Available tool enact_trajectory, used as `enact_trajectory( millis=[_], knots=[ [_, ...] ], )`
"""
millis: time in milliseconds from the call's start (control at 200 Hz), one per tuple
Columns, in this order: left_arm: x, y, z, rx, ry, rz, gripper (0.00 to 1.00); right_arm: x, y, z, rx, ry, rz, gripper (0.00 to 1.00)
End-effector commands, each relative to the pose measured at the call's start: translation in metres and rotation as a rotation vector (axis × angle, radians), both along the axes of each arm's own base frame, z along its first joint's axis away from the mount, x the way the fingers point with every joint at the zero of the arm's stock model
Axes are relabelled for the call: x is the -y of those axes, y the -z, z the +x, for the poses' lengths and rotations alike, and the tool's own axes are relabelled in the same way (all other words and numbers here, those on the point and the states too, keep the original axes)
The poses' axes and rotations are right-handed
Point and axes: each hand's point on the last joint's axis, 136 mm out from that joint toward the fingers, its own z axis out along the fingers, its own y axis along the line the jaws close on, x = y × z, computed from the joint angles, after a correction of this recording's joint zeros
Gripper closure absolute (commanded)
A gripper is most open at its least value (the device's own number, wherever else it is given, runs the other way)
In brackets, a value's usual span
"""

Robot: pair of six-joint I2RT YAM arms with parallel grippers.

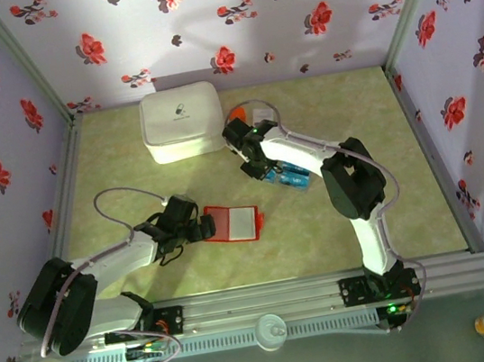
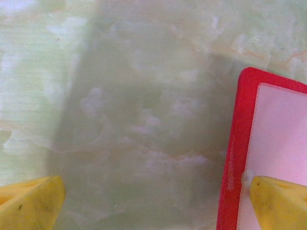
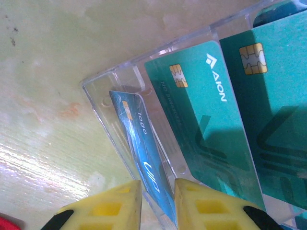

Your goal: Put the credit cards into the card holder

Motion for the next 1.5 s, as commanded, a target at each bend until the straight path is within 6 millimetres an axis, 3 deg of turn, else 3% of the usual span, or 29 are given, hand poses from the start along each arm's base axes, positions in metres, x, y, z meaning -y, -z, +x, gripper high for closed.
enact_trajectory(
  millis=[0, 115, 290, 600, 960, 1140, 1495],
  knots=[
    [-0.007, 0.008, -0.006, -0.013, 0.002, 0.031, 0.0, 0.002, -0.002, -0.004, -0.009, 0.005, 0.007, 0.77],
    [-0.007, 0.007, -0.006, -0.011, 0.004, 0.031, 0.0, -0.002, -0.002, -0.005, -0.022, -0.005, 0.024, 0.82],
    [-0.006, 0.007, -0.005, -0.01, 0.003, 0.03, 0.0, -0.004, 0.0, -0.006, -0.032, -0.015, 0.029, 0.77],
    [-0.007, 0.008, -0.006, -0.013, 0.003, 0.033, 0.0, -0.004, 0.003, -0.003, -0.03, -0.021, 0.013, 0.78],
    [-0.006, 0.007, -0.005, -0.012, 0.005, 0.031, 0.0, -0.008, 0.003, -0.002, -0.034, -0.074, 0.016, 0.96],
    [-0.006, 0.005, -0.005, -0.009, 0.006, 0.027, 0.0, -0.012, -0.016, -0.003, -0.008, -0.108, 0.051, 1.0],
    [-0.004, -0.01, -0.003, 0.016, 0.011, 0.011, 0.0, -0.026, -0.073, -0.013, 0.07, -0.143, 0.159, 1.0]
  ],
)
